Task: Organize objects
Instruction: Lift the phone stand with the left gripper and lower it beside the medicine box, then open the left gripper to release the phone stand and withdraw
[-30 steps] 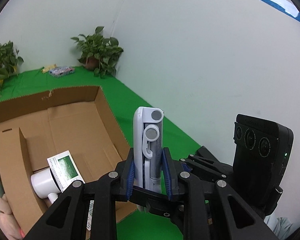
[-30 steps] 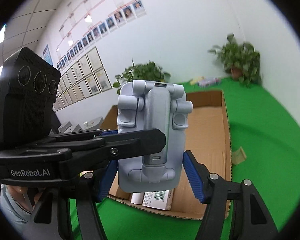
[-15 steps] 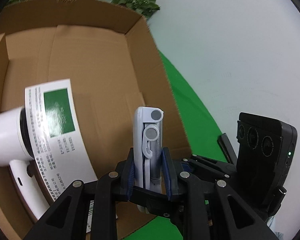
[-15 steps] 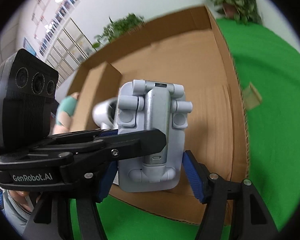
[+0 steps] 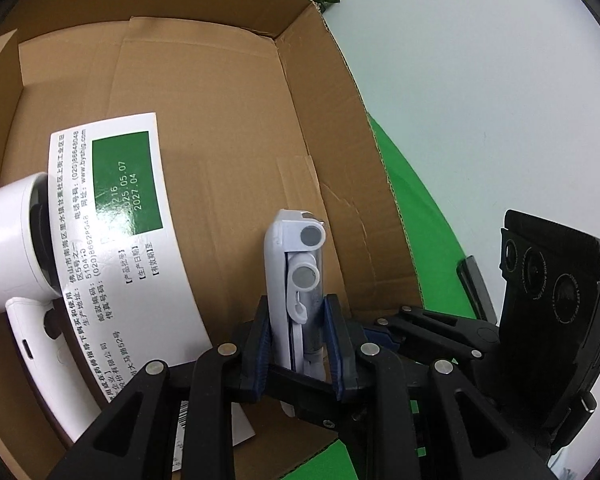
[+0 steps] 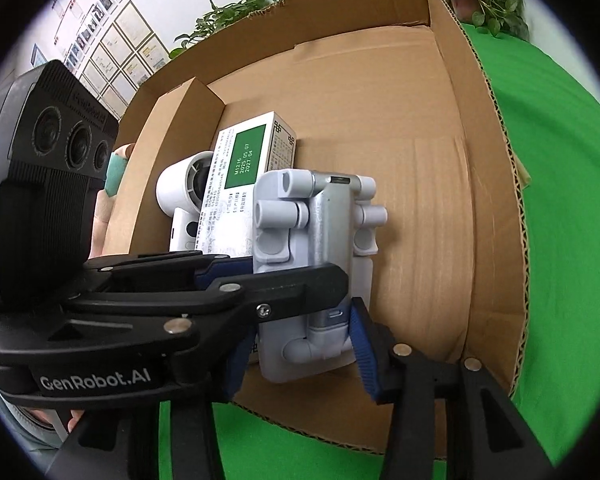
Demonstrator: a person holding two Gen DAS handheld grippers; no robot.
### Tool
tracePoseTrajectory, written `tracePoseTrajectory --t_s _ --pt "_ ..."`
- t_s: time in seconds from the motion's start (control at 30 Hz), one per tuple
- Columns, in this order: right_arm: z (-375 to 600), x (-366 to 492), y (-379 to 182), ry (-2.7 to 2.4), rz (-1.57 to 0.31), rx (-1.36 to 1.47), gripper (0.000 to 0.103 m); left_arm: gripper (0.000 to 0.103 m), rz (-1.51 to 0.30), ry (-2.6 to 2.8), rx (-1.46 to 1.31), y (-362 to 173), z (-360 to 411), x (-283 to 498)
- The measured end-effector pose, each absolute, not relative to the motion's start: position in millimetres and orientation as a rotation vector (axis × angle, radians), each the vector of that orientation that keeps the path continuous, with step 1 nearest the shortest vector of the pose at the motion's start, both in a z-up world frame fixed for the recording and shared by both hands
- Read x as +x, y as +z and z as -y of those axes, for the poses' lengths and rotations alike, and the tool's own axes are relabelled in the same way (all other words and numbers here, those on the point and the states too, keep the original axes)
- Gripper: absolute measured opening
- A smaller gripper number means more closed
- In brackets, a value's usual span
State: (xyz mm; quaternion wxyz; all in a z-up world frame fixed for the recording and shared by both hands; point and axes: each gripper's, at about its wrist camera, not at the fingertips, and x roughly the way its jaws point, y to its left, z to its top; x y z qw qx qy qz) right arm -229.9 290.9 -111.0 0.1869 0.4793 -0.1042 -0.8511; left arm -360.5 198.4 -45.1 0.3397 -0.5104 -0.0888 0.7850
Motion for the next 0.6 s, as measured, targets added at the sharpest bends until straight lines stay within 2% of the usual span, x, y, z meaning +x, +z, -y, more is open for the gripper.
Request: tracePoseTrajectory --t_s 0.13,0.4,0.5,0.6 --pt "-287 -233 -114 -2.406 0.279 1.373 0.044 0.029 0.177 2.089 -1.333 -38 -194 -357" --pt "-273 -238 -113 -2.428 0.224 1.427 0.046 0.029 0.183 2.155 -1.236 -16 -173 -346" --pt "-271 -240 -112 -2.394 0.277 1.437 0.048 0.031 0.188 2.198 -1.193 -4 -158 -338" --pt "-273 -231 -103 -2.414 0.282 1.373 0.059 0.033 0.18 2.29 -1.108 11 -135 -325"
